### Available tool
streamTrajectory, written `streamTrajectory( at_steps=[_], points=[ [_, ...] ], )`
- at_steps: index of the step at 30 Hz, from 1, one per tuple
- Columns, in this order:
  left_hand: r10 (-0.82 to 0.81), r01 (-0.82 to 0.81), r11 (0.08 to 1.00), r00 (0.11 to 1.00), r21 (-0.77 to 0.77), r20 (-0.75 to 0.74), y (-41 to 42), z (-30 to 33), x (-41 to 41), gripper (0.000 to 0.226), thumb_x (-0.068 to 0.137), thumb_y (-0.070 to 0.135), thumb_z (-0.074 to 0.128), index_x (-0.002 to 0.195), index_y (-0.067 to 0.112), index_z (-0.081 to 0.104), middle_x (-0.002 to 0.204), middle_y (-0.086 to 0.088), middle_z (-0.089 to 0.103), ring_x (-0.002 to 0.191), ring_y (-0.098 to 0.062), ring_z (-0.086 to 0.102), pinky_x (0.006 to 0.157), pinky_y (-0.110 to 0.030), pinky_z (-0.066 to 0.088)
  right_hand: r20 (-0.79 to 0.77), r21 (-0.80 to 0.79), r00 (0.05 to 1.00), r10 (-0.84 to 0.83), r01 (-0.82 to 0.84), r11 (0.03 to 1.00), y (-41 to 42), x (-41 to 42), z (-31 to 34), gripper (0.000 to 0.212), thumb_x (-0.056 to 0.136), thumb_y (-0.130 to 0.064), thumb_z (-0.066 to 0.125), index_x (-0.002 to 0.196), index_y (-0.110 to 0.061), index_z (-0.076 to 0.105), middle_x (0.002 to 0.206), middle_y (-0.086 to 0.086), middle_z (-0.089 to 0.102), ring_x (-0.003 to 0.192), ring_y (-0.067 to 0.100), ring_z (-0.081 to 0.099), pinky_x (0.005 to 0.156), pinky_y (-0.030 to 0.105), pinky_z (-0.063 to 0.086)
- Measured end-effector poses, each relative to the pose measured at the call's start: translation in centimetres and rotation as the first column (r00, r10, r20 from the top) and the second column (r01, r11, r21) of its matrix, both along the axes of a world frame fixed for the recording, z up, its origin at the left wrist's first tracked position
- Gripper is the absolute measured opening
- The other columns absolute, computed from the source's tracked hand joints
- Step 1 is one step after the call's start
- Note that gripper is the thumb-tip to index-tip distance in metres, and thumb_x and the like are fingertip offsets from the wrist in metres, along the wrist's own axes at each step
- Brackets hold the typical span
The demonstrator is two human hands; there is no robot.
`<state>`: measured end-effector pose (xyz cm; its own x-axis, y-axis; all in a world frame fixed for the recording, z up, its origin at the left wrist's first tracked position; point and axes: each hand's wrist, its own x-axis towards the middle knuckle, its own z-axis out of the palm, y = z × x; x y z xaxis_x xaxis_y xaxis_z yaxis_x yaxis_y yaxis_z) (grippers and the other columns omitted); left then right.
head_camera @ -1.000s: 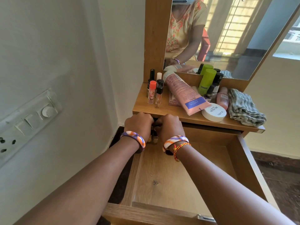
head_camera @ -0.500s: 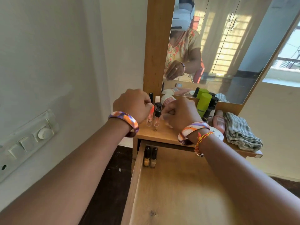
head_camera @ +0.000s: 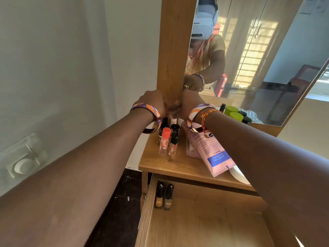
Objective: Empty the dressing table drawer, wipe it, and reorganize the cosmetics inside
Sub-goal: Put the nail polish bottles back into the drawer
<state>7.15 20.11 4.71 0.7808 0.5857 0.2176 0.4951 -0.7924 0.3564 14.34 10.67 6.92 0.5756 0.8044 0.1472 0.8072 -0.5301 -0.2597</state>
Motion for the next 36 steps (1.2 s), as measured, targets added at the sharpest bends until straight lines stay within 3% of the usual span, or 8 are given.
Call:
streamTrajectory(
  at_steps=[7, 13, 17, 19, 22, 24, 30, 36],
  points=[
    [-0.007, 0.006, 0.999, 0.999, 0.031, 0.048, 0.6, -0.1, 0.4, 0.018, 0.083, 0.015, 0.065, 0.097, 0.006, 0.070, 0.095, -0.012, 0.069, 0.076, -0.027, 0.062, 0.070, -0.030, 0.050, 0.033, 0.036, 0.999, -0.010, 0.009, 0.999, 0.9, 1.2, -0.9, 0.028, 0.083, -0.013, 0.066, 0.108, -0.001, 0.066, 0.108, 0.012, 0.067, 0.095, 0.023, 0.062, 0.069, 0.022, 0.044],
    [-0.016, 0.006, 0.999, 0.973, 0.043, 0.231, -1.0, 3.4, -1.4, 0.017, 0.085, 0.012, 0.064, 0.099, 0.012, 0.074, 0.102, -0.011, 0.071, 0.087, -0.027, 0.066, 0.071, -0.029, 0.049, 0.039, 0.341, 0.995, -0.097, 0.078, 0.937, -0.7, 0.8, 0.7, 0.017, 0.084, -0.009, 0.060, 0.095, 0.000, 0.071, 0.095, 0.013, 0.070, 0.089, 0.023, 0.064, 0.069, 0.021, 0.043],
    [-0.054, 0.032, 0.996, 0.954, 0.079, 0.295, -2.7, 6.8, -3.4, 0.023, 0.088, 0.015, 0.062, 0.108, 0.010, 0.071, 0.111, -0.012, 0.069, 0.097, -0.027, 0.066, 0.080, -0.028, 0.048, 0.064, 0.436, 0.995, -0.074, 0.039, 0.899, -2.8, -0.9, 3.4, 0.024, 0.079, -0.001, 0.059, 0.059, -0.014, 0.062, 0.069, 0.004, 0.063, 0.064, 0.014, 0.056, 0.056, 0.022, 0.040],
    [-0.078, 0.048, 0.993, 0.949, 0.104, 0.305, -3.7, 8.0, -4.5, 0.024, 0.088, 0.017, 0.062, 0.109, 0.010, 0.071, 0.111, -0.012, 0.069, 0.097, -0.026, 0.066, 0.080, -0.026, 0.047, 0.071, 0.437, 0.996, -0.057, 0.021, 0.899, -3.9, -2.0, 4.6, 0.023, 0.079, -0.001, 0.060, 0.066, -0.018, 0.067, 0.071, 0.003, 0.064, 0.063, 0.013, 0.056, 0.058, 0.024, 0.045],
    [-0.098, 0.068, 0.992, 0.940, 0.104, 0.327, -5.2, 9.3, -6.5, 0.023, 0.086, 0.017, 0.065, 0.107, 0.010, 0.071, 0.109, -0.010, 0.070, 0.094, -0.024, 0.066, 0.081, -0.027, 0.049, 0.078, 0.469, 0.996, -0.032, -0.008, 0.883, -5.7, -3.8, 5.9, 0.016, 0.079, -0.002, 0.063, 0.090, -0.003, 0.075, 0.093, 0.010, 0.072, 0.082, 0.020, 0.063, 0.073, 0.023, 0.051],
    [-0.118, 0.097, 0.992, 0.949, 0.086, 0.292, -6.2, 9.8, -8.1, 0.023, 0.084, 0.015, 0.067, 0.105, 0.009, 0.072, 0.106, -0.009, 0.071, 0.087, -0.021, 0.065, 0.078, -0.026, 0.049, 0.037, 0.476, 0.999, -0.014, -0.005, 0.879, -7.2, -5.3, 6.3, 0.018, 0.077, -0.004, 0.067, 0.093, -0.006, 0.075, 0.088, 0.005, 0.069, 0.078, 0.011, 0.057, 0.066, 0.017, 0.046],
    [-0.209, 0.212, 0.977, 0.976, -0.037, 0.066, -10.1, 7.6, -12.5, 0.018, 0.082, 0.013, 0.068, 0.099, 0.010, 0.074, 0.081, -0.001, 0.065, 0.075, -0.014, 0.061, 0.053, -0.014, 0.040, -0.184, 0.360, 0.982, 0.039, 0.030, 0.933, -11.2, -9.2, 3.4, 0.014, 0.072, -0.005, 0.073, 0.084, -0.012, 0.074, 0.086, 0.007, 0.072, 0.077, 0.012, 0.063, 0.079, 0.027, 0.055],
    [-0.260, 0.238, 0.958, 0.956, -0.158, -0.134, -12.1, 1.0, -13.9, 0.020, 0.077, 0.016, 0.073, 0.097, 0.013, 0.075, 0.097, -0.001, 0.071, 0.080, -0.013, 0.060, 0.073, -0.025, 0.048, -0.249, 0.163, 0.968, 0.037, 0.004, 0.987, -13.5, -11.7, -3.5, 0.012, 0.074, -0.003, 0.072, 0.085, -0.009, 0.073, 0.082, 0.003, 0.070, 0.074, 0.010, 0.060, 0.066, 0.016, 0.049]
  ],
)
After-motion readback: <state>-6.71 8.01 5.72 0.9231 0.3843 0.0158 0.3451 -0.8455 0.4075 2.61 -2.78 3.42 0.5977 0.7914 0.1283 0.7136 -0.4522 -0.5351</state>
